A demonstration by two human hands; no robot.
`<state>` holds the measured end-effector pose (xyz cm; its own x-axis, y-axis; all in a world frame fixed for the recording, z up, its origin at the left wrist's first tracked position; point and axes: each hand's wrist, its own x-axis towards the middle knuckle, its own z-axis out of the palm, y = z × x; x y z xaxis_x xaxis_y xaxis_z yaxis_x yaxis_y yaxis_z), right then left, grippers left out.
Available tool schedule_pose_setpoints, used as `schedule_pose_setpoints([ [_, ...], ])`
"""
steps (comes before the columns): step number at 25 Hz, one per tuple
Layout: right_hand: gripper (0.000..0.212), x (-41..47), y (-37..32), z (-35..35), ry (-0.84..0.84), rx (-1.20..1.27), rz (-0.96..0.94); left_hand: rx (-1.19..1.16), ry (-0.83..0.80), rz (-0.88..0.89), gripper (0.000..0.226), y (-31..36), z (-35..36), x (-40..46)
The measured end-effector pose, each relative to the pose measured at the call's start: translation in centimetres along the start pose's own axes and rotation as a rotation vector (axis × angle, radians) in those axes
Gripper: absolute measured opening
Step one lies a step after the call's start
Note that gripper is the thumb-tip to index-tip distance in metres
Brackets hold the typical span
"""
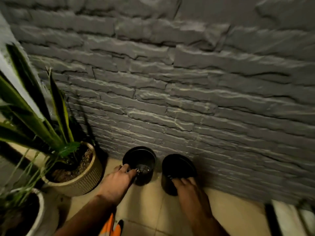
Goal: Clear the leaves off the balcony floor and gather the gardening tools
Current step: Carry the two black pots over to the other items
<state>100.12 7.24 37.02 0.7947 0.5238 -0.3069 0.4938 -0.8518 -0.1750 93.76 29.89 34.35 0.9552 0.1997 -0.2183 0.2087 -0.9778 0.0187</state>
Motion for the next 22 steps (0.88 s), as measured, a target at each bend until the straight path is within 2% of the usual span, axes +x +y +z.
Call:
schedule_pose_setpoints([
  [4, 0.056, -5.0, -1.5, -12.8, 0.128, -0.003, 0.049, 0.018, 0.071, 0.015, 0.029, 2.1, -14.0, -3.2],
  [7, 0.054, -10.2, -2.6, -23.1, 0.23, -0.009, 0.054, 0.052, 0.115, 0.041, 0.038, 3.4, -24.7, -6.5],
  [11, 0.05, -16.7, -3.8, -33.8, 0.327, -0.048, 0.083, 0.051, 0.188, 0.08, 0.037, 5.1, -36.3, -11.5],
  [16, 0.057, -25.7, -6.3, -41.6, 0.405, -0.082, 0.121, -0.03, 0.223, 0.152, 0.024, 6.0, -44.8, -19.1],
  [22, 0.061, -37.4, -10.8, -44.4, 0.481, -0.077, 0.266, -0.016, 0.234, 0.305, 0.026, 5.8, -50.7, -29.2],
])
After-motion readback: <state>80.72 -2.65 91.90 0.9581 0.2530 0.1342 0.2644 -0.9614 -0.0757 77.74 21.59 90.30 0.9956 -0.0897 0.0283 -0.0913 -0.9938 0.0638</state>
